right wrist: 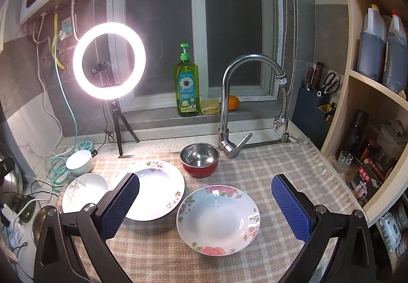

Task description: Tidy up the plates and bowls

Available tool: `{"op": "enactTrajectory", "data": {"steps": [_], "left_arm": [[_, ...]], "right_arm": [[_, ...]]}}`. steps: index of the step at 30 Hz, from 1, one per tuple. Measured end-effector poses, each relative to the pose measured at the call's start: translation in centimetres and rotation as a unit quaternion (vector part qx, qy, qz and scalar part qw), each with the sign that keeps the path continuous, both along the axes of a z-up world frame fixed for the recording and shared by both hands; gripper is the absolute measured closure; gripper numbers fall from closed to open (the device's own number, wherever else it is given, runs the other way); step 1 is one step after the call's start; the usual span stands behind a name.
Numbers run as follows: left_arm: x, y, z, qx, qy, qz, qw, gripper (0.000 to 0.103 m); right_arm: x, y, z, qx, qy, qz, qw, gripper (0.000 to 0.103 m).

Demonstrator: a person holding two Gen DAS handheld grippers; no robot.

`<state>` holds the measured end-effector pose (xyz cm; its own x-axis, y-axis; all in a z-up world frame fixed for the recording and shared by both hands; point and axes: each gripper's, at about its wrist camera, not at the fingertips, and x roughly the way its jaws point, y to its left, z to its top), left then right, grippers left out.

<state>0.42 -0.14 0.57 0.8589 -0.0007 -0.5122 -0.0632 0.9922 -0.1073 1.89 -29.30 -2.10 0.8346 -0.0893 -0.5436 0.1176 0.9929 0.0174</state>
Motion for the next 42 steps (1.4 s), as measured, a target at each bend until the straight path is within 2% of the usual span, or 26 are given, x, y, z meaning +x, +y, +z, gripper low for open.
{"op": "enactTrajectory", "data": {"steps": [42], "left_arm": [[-0.4,-0.8,0.0,0.002,-0.006,-0.02,0.9998,0.004]], "right_arm": [[-0.7,-1.1,0.5,0.007,-0.011,-0.009,1.0,0.001]]}}
